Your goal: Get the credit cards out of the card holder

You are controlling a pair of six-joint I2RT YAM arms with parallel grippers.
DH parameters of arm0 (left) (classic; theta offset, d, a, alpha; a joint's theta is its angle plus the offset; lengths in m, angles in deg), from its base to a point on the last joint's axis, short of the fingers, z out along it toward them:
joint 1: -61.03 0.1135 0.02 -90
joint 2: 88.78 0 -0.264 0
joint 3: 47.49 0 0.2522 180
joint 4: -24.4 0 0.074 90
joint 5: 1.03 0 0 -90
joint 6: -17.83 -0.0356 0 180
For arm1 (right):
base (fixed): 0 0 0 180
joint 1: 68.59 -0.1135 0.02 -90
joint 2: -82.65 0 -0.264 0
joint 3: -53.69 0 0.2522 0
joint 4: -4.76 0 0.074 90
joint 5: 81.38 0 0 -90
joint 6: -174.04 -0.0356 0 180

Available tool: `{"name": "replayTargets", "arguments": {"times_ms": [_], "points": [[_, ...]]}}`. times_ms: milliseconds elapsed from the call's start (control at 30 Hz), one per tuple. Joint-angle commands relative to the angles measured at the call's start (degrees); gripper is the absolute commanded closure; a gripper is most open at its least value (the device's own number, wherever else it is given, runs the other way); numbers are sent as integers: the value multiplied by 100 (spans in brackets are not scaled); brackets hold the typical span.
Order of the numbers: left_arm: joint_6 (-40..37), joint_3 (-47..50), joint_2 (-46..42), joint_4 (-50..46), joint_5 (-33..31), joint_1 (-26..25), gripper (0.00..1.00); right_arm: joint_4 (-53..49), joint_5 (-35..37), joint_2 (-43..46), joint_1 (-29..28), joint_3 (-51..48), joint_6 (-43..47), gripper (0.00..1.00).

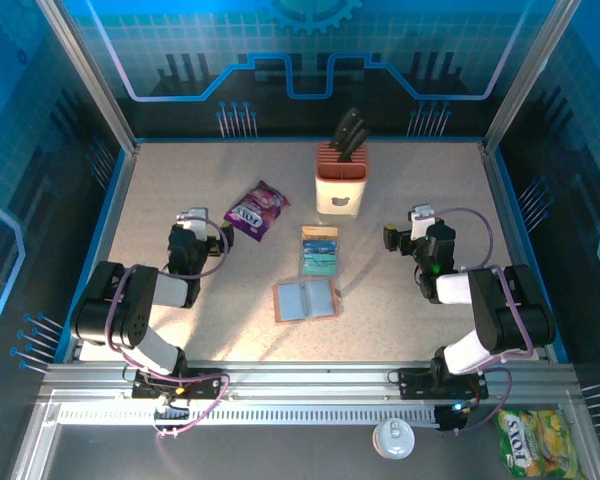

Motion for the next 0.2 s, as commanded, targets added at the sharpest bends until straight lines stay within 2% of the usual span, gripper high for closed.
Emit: {"name": "replayTargets", "arguments": {"times_ms": [0,167], "points": [[-124,105,-61,320,5,-39,1,147,-45,-49,-17,84,152,0],[-129,109,-60,321,-6,-42,1,92,-125,-40,50,112,83,0]]}}
